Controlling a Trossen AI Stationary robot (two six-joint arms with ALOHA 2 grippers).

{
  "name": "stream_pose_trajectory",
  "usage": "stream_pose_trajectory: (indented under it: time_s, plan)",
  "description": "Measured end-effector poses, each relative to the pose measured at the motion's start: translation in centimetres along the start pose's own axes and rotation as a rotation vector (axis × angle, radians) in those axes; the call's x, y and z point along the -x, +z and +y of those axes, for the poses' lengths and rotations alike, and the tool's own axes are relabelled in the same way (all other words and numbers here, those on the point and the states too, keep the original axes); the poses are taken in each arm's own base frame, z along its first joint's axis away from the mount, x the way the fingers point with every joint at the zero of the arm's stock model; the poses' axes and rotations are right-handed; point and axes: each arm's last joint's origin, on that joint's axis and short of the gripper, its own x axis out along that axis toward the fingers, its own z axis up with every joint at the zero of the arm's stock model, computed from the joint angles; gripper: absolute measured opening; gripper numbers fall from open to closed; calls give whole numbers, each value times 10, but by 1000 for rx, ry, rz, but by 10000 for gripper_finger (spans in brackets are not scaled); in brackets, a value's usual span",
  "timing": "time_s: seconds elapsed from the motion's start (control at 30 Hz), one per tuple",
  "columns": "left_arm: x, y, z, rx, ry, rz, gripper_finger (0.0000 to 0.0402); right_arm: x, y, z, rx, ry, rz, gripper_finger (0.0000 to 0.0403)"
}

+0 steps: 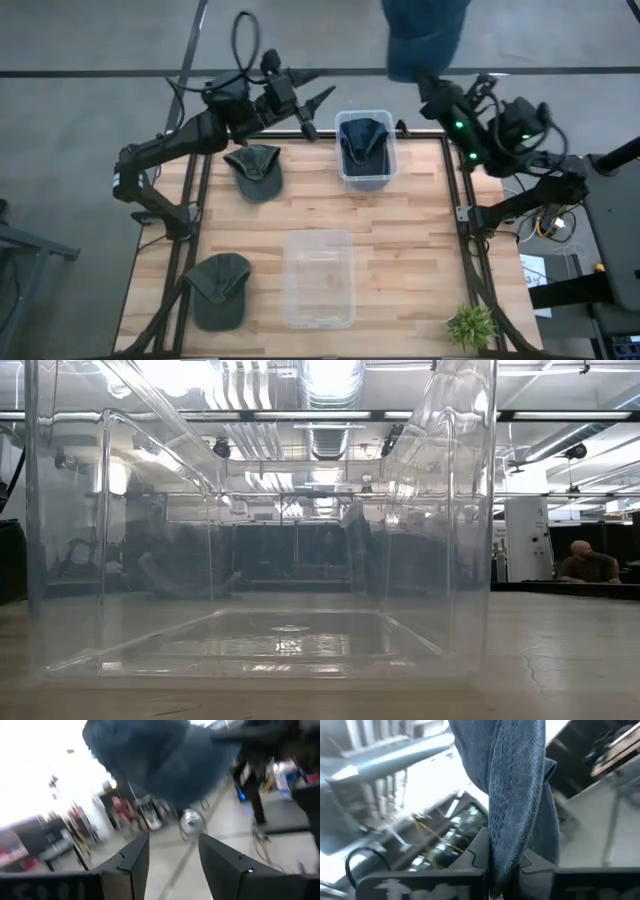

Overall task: Pick & Place hat
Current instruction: Put the blue cap into the top transparent bin

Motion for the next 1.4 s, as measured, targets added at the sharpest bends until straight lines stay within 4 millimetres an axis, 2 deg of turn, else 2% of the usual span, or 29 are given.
stream_pose_trajectory:
  time_s: [0.17,0.3,0.43,0.57,0.9,1.1,1.4]
  plan:
    - [2,12,-4,-29,-37,-118,163,-21,-23,3,-169,91,19,8]
    - [4,12,-11,-49,-84,-108,163,-38,-38,6,-227,143,-11,8]
    - [5,12,-15,-110,-36,-71,163,-52,-45,8,-309,182,5,8]
    - [6,14,-12,-182,91,-18,163,-61,-53,11,-359,177,9,8]
    - [9,17,-7,-231,160,-2,163,-67,-53,14,-420,151,35,10]
    - [7,18,-7,-217,167,-35,163,-70,-64,14,-515,163,66,11]
    - [3,13,-8,-266,211,31,160,-77,-75,17,-599,174,107,11]
